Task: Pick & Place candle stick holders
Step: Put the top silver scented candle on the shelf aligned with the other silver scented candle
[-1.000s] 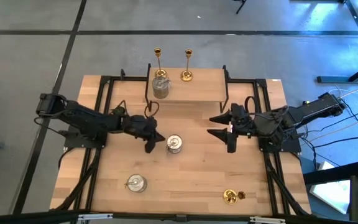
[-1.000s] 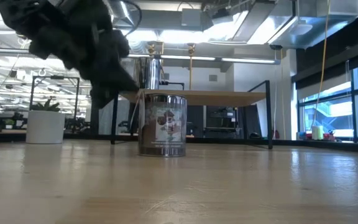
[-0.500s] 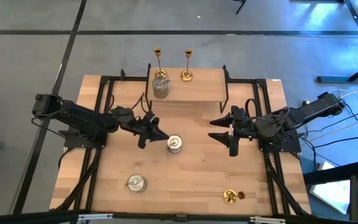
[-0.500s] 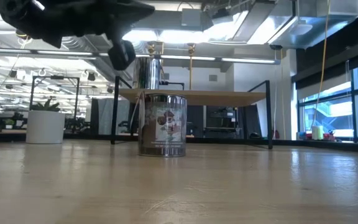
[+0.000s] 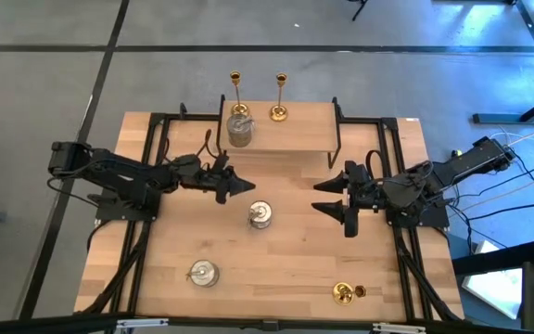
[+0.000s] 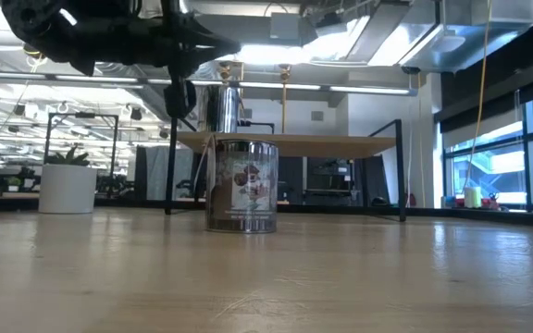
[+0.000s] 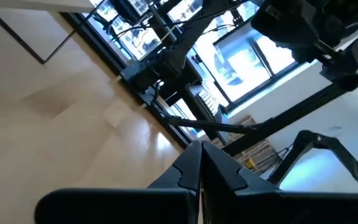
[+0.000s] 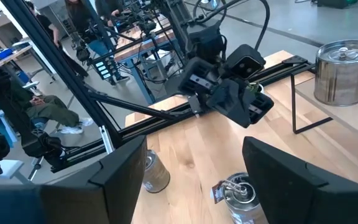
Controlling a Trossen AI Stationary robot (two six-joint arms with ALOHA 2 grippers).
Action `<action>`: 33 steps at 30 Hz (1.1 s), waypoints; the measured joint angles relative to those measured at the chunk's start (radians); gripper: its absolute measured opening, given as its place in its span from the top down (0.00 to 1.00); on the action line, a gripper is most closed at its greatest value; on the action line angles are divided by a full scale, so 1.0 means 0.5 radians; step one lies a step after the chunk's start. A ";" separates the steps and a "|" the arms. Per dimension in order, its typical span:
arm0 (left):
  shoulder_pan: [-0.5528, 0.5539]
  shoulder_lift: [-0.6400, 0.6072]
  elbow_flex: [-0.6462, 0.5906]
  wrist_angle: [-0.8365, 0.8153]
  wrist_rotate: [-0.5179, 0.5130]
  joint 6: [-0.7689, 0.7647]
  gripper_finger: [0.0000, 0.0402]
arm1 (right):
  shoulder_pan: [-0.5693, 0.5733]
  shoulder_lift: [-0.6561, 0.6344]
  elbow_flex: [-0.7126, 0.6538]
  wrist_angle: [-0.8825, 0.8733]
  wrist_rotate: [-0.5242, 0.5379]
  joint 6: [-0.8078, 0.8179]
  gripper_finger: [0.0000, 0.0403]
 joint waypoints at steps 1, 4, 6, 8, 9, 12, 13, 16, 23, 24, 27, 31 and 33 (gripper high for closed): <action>0.001 0.000 0.000 0.001 0.000 0.009 0.98 | 0.000 0.000 0.000 0.000 0.000 0.000 0.33; 0.000 0.000 0.000 0.000 -0.006 -0.007 0.97 | 0.000 0.000 0.000 0.000 0.000 -0.002 0.33; 0.000 0.000 0.000 -0.009 -0.009 -0.022 0.94 | 0.000 0.000 0.000 0.000 0.000 -0.008 0.33; 0.000 0.000 0.000 -0.047 -0.010 -0.036 0.90 | 0.000 0.000 0.000 0.000 0.000 -0.008 0.33; 0.000 0.000 0.000 -0.063 -0.010 -0.040 0.87 | 0.000 0.000 0.000 0.000 0.000 -0.008 0.33; 0.000 0.000 0.000 -0.068 0.019 -0.061 0.76 | 0.000 0.000 0.000 0.000 0.000 -0.008 0.33; -0.004 0.000 0.000 -0.068 0.035 -0.064 0.72 | 0.000 0.000 0.000 0.000 0.000 -0.008 0.33; -0.006 0.000 0.000 -0.066 0.060 -0.077 0.59 | 0.000 0.000 0.000 -0.001 0.000 -0.008 0.33; -0.076 0.000 0.000 -0.066 0.111 0.183 0.29 | 0.000 0.000 0.000 0.000 0.001 -0.003 0.33; -0.098 0.000 0.000 -0.066 0.188 0.347 0.27 | 0.000 0.000 0.000 -0.001 0.001 0.003 0.33; -0.170 -0.001 0.000 -0.179 0.515 0.978 0.23 | 0.000 0.000 0.000 -0.003 0.000 0.008 0.33; -0.233 0.002 -0.002 -0.492 0.460 1.307 0.21 | -0.001 0.000 0.000 -0.034 0.001 0.053 0.33; -0.279 0.002 -0.004 -0.611 0.170 1.370 0.21 | -0.001 0.000 0.000 -0.062 0.001 0.088 0.33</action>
